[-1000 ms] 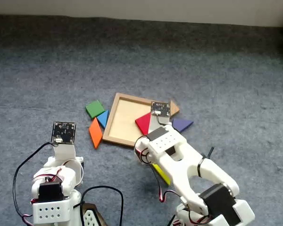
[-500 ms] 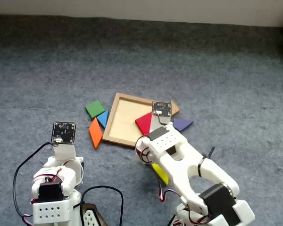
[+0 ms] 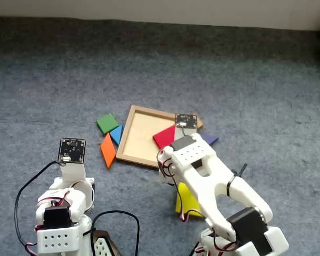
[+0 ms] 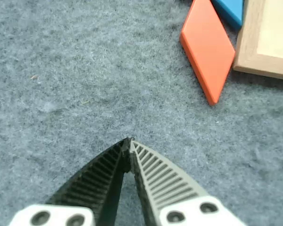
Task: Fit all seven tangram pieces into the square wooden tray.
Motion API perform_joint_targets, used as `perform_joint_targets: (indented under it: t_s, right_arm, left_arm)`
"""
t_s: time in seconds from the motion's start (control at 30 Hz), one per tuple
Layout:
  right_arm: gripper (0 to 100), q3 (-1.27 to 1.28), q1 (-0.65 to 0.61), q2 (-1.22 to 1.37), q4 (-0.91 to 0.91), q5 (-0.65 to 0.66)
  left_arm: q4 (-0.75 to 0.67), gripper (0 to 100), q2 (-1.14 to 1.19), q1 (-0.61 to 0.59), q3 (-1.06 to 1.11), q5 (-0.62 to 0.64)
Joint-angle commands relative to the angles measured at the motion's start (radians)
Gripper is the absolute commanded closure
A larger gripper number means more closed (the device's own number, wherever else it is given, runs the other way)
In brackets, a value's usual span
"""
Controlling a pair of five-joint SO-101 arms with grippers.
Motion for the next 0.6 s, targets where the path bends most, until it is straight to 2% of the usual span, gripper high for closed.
perform_joint_targets:
  t_s: [0.0, 0.23, 0.4, 0.57]
  right_arm:
    - [81.7, -0.11, 0.021, -0.09, 0.085, 0.103]
    - [81.7, -0.116, 0.021, -0.214, 0.107, 0.276]
    - [81.7, -0.096, 0.015, -0.24, 0.206, 0.425]
    - [81.8, -0.065, 0.015, -0.302, 0.309, 0.479]
  left_arm:
    - [0.006, 99, -0.008, -0.005, 0.021, 0.006]
    - [0.006, 99, -0.008, -0.005, 0.021, 0.006]
    - [0.006, 99, -0.008, -0.005, 0.021, 0.006]
    - [0.006, 99, -0.008, -0.005, 0.021, 0.006]
